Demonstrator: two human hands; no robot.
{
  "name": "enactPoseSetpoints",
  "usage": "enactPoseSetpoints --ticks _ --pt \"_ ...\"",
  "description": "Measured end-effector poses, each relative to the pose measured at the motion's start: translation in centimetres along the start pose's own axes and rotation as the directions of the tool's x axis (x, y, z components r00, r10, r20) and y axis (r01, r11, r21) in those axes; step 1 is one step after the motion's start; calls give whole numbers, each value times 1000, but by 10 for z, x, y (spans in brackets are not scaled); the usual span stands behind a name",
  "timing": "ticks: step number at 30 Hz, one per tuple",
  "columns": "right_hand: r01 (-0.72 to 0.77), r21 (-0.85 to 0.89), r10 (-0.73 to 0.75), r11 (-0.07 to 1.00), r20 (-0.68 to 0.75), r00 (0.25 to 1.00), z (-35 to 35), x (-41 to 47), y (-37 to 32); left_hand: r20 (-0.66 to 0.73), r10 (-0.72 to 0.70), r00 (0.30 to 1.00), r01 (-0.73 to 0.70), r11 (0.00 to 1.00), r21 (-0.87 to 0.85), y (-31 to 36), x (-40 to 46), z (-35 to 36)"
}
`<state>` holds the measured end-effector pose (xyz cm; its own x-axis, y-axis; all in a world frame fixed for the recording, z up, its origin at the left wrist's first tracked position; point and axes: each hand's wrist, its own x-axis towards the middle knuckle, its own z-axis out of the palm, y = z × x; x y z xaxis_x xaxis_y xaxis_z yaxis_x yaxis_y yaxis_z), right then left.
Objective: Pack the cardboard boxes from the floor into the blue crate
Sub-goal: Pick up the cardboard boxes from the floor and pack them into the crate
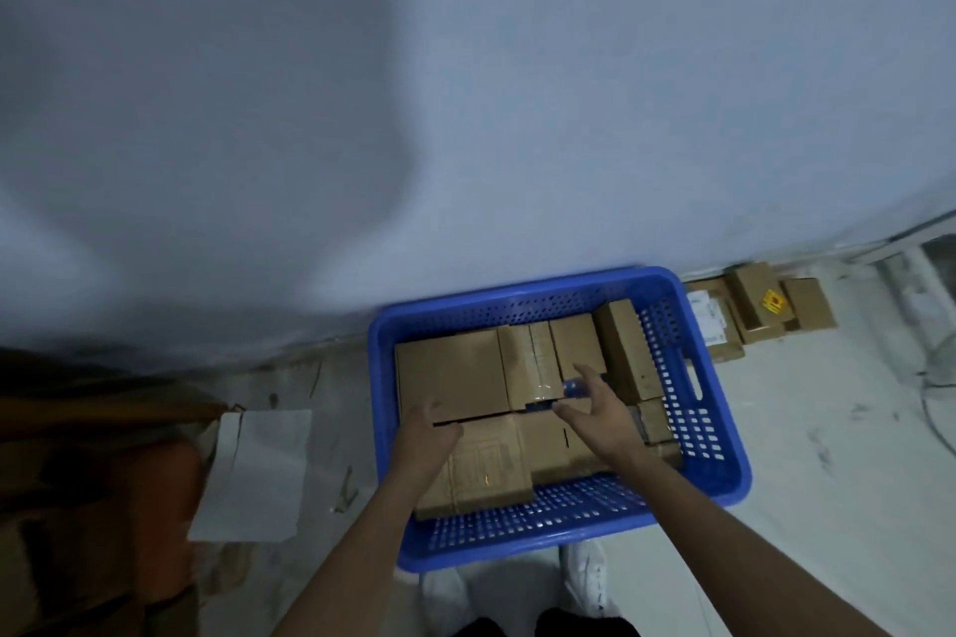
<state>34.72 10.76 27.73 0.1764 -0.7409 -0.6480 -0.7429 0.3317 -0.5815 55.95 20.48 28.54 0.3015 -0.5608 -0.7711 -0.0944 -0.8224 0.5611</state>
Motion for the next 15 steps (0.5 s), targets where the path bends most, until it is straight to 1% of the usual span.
enactPoseSetpoints --ticks 2,6,11,15 --pt "-2 13 3 1000 -33 999 -21 -18 -4 -1 36 999 -36 999 11 16 -16 2" --pt "18 108 -7 994 -101 995 -60 -53 -6 15 78 997 -78 996 51 49 -57 14" --pt "57 214 -28 975 -136 990 -110 -99 -2 33 123 992 -125 987 103 87 -113 44" --pt "103 179 -75 979 -157 985 -158 -131 16 10 169 986 -169 979 117 121 -151 82"
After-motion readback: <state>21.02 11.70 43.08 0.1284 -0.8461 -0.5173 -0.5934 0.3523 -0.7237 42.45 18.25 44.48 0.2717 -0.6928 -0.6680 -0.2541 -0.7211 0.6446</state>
